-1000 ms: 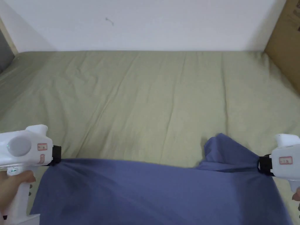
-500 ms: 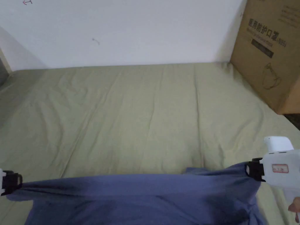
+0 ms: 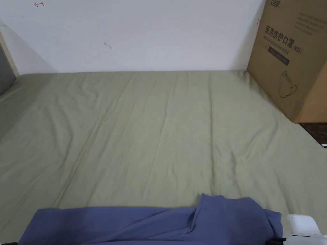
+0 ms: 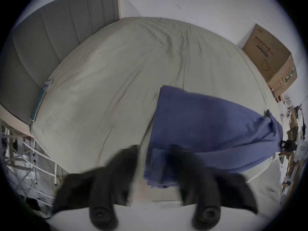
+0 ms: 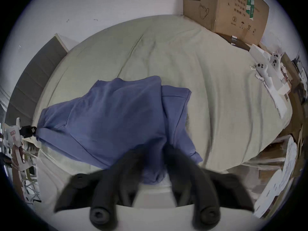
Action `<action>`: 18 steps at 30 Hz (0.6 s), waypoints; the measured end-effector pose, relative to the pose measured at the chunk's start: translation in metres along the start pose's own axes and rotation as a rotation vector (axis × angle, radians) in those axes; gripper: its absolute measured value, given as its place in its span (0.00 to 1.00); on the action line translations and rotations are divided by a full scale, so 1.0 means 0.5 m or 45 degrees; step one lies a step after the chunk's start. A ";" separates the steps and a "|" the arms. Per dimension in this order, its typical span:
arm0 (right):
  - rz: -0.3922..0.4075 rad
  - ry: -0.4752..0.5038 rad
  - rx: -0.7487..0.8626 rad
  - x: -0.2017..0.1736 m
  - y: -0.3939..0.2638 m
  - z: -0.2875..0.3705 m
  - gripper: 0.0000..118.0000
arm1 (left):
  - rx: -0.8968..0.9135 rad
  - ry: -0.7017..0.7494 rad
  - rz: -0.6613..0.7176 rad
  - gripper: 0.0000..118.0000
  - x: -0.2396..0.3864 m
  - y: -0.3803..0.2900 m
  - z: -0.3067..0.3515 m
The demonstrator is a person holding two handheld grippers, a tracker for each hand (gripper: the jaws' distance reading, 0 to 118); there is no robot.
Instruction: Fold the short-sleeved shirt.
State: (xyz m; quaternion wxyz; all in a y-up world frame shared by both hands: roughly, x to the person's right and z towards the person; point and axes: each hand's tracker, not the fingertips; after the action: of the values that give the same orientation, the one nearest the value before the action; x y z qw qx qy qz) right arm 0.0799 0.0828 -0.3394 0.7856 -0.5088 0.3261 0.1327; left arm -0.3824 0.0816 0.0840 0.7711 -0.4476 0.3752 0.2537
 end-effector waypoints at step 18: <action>0.209 0.066 0.194 -0.259 0.101 0.004 0.01 | 0.129 -0.233 0.148 0.00 0.019 0.028 0.081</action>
State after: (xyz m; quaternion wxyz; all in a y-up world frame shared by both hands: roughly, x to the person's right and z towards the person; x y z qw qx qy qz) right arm -0.0442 0.1234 -0.2910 0.7999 -0.4224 0.3958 0.1582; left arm -0.3726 0.1244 0.0824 0.8077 -0.3605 0.3408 0.3185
